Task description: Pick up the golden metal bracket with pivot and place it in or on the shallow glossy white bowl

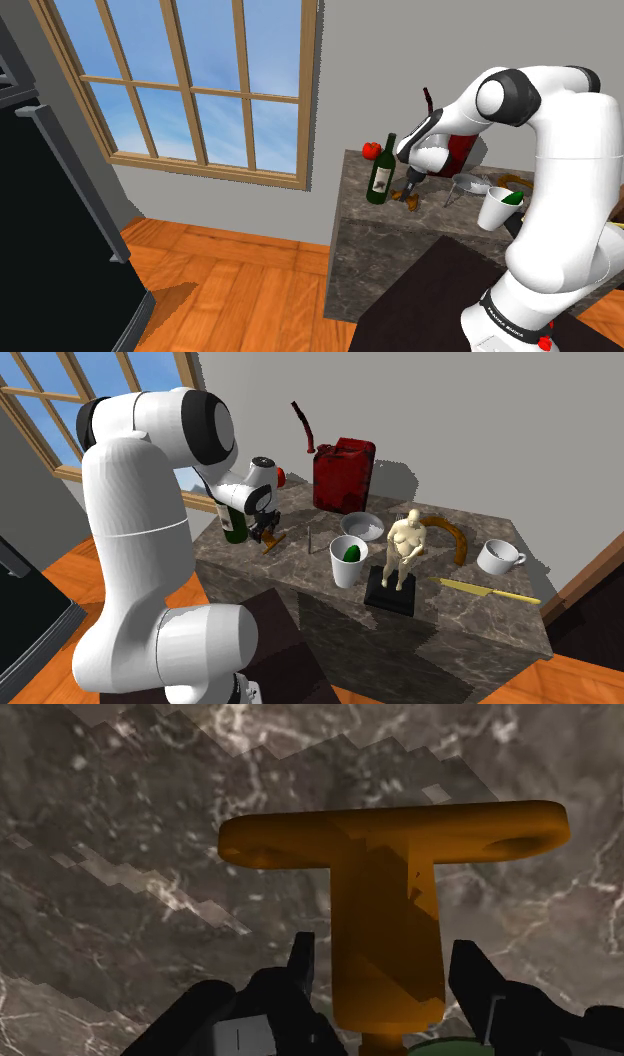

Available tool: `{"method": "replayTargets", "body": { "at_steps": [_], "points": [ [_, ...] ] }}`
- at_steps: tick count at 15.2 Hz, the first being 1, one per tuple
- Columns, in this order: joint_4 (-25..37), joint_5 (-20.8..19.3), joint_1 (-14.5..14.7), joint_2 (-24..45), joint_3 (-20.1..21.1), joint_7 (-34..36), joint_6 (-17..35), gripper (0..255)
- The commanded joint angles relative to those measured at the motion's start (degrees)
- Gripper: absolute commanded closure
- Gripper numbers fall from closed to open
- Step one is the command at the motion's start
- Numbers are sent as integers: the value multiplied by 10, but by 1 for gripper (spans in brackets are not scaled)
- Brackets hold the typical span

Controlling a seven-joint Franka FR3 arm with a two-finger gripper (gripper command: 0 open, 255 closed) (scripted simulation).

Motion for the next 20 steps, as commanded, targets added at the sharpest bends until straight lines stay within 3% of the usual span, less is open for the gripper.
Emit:
{"method": "replayTargets", "body": {
  "at_steps": [1, 9, 20],
  "points": [
    [0, 0, 0, 0, 0, 0, 0, 255],
    [0, 0, 0, 0, 0, 0, 0, 255],
    [-13, -56, 28, -76, -39, 48, -59, 255]
  ]
}}
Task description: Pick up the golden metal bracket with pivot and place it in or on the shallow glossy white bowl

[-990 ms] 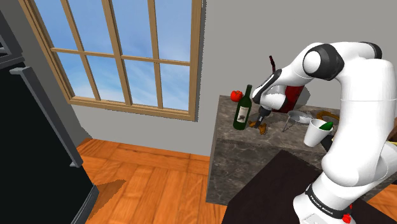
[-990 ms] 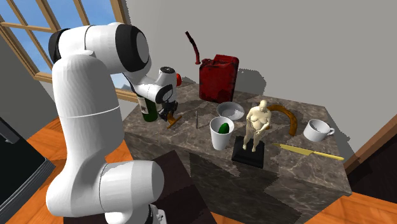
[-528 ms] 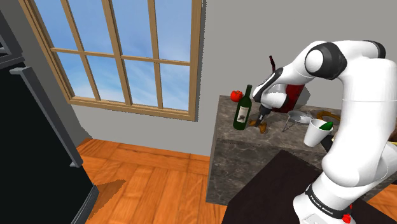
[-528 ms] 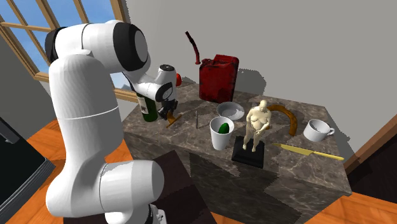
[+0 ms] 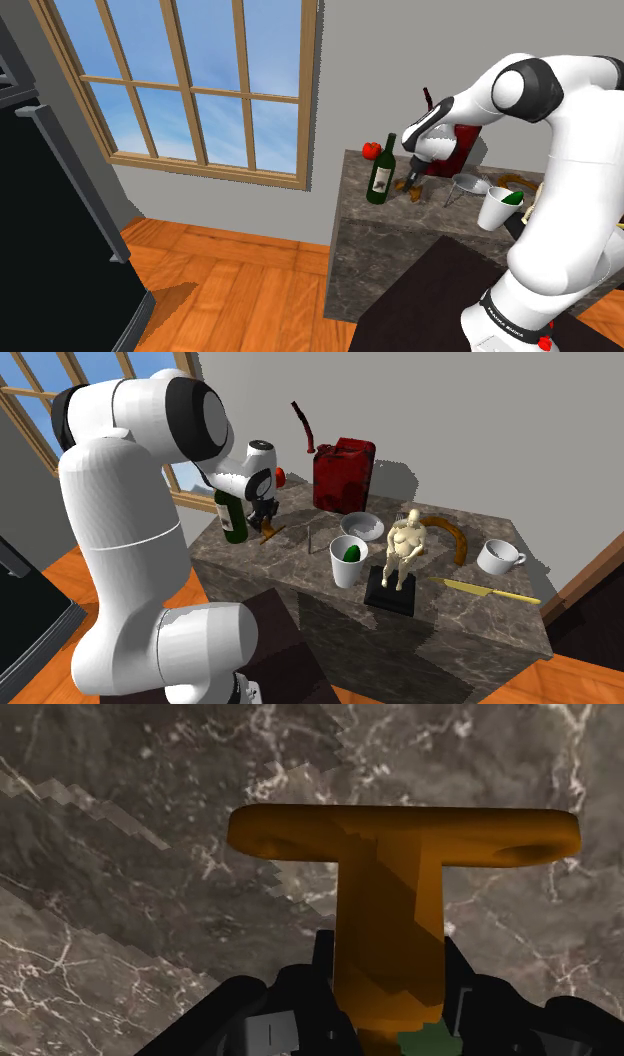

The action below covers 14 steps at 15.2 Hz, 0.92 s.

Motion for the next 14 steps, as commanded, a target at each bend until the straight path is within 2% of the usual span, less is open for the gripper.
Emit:
{"method": "replayTargets", "body": {
  "at_steps": [1, 12, 14],
  "points": [
    [-4, -11, 5, -16, -6, 9, -10, 255],
    [0, -68, 21, -84, -32, 56, -76, 255],
    [14, -61, 2, -75, -40, 26, -87, 255]
  ]
}}
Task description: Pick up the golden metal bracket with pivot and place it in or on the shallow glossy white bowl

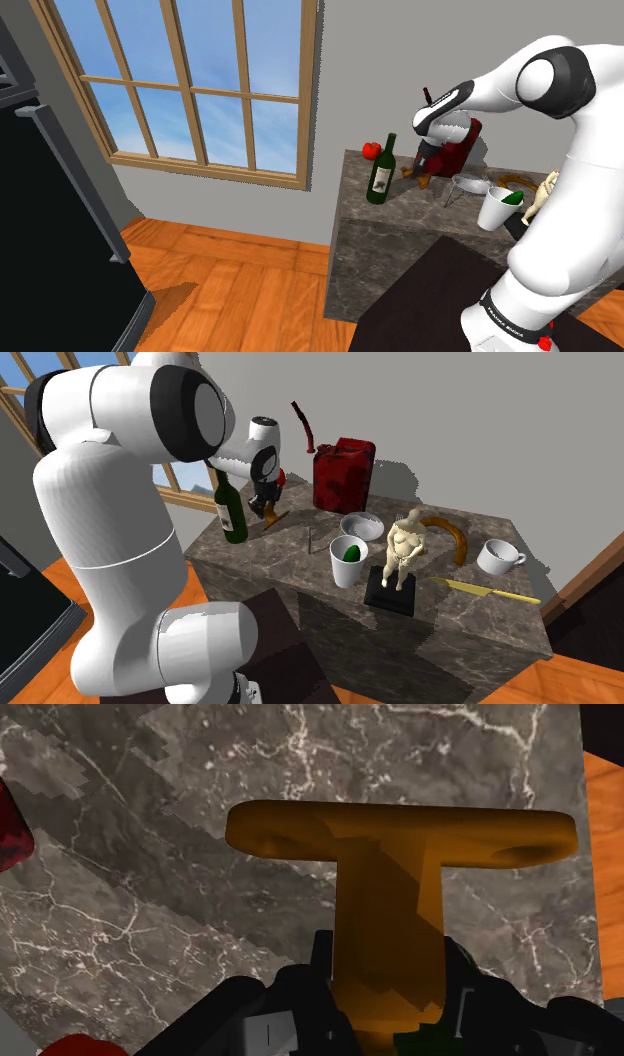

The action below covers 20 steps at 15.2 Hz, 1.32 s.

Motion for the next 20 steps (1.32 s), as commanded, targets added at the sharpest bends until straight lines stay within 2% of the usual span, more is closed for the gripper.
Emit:
{"method": "replayTargets", "body": {
  "at_steps": [1, 11, 20],
  "points": [
    [14, 4, -16, 7, -7, -24, -12, 255],
    [131, 38, -122, 84, -35, -159, -82, 255],
    [298, 66, -228, 190, -43, -249, -169, 255]
  ]
}}
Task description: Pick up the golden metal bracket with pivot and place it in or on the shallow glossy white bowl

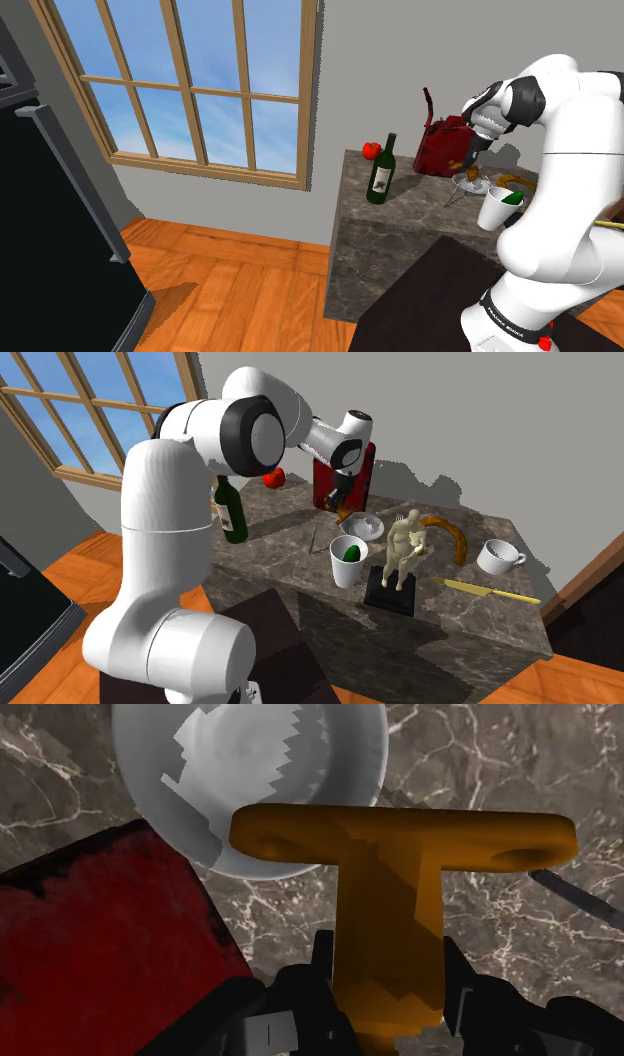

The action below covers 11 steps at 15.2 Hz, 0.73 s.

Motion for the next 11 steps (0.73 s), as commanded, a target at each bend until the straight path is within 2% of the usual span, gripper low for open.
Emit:
{"method": "replayTargets", "body": {
  "at_steps": [1, 7, 11],
  "points": [
    [47, 4, -25, 27, -1, -16, -25, 255],
    [216, 18, -107, 126, 3, -49, -104, 255],
    [216, 23, -111, 139, 7, -54, -91, 255]
  ]
}}
